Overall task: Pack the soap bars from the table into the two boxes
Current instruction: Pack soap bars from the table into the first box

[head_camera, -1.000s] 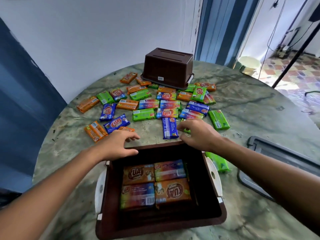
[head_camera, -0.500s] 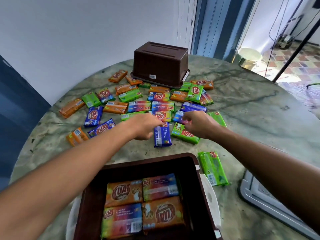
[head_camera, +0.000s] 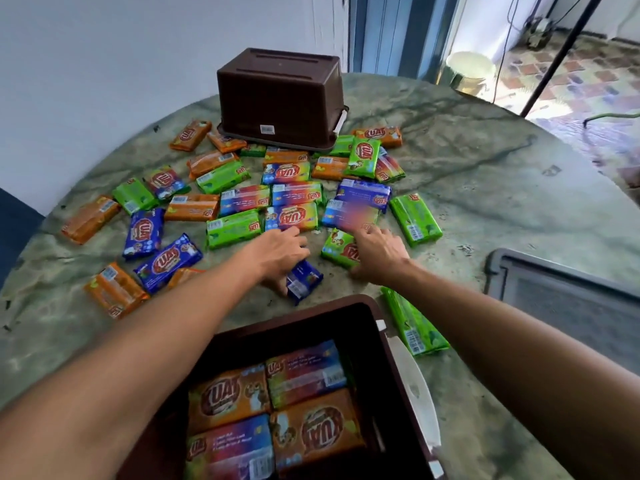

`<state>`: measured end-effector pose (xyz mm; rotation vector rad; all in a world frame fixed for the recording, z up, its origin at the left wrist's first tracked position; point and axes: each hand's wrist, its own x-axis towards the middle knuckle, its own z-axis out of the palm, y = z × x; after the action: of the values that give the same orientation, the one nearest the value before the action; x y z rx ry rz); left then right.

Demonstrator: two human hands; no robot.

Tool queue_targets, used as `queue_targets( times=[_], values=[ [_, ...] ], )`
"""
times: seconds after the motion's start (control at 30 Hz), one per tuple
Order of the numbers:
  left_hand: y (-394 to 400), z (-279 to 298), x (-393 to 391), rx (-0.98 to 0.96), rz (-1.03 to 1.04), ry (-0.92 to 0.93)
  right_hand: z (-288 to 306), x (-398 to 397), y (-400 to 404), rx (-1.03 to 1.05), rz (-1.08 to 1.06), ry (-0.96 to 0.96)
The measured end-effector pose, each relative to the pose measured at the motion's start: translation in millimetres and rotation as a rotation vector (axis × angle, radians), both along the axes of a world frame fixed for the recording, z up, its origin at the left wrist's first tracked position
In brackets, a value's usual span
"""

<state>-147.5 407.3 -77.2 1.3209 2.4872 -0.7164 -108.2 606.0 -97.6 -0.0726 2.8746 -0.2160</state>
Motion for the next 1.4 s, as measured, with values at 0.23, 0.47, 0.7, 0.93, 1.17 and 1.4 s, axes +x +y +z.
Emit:
queue_targets(
  times=[0.23, 0.47, 0.7, 0.93, 1.17, 1.4],
  values=[
    [-41, 45, 28, 0.459, 0.413, -0.127, 40, 18, 4, -0.112, 0.014, 0.133],
    [-83, 140, 125, 0.613, 0.440, -0.048, 150, 100, -17, -0.171, 0.303, 0.209],
    [-89, 97, 205, 0.318, 0.514, -0.039, 120, 170, -55, 0.106, 0.579, 0.043],
    [-85, 55, 216, 0.252, 0.622, 0.031, 69, 180, -92, 0.173, 0.594, 0.070],
    [-87, 33, 227, 0.295, 0.718, 0.031, 53, 185, -104, 0.174, 0.552, 0.053],
    [-88, 35, 225, 0.320, 0.712, -0.022, 50, 180, -97, 0.137, 0.582, 0.053]
  ],
)
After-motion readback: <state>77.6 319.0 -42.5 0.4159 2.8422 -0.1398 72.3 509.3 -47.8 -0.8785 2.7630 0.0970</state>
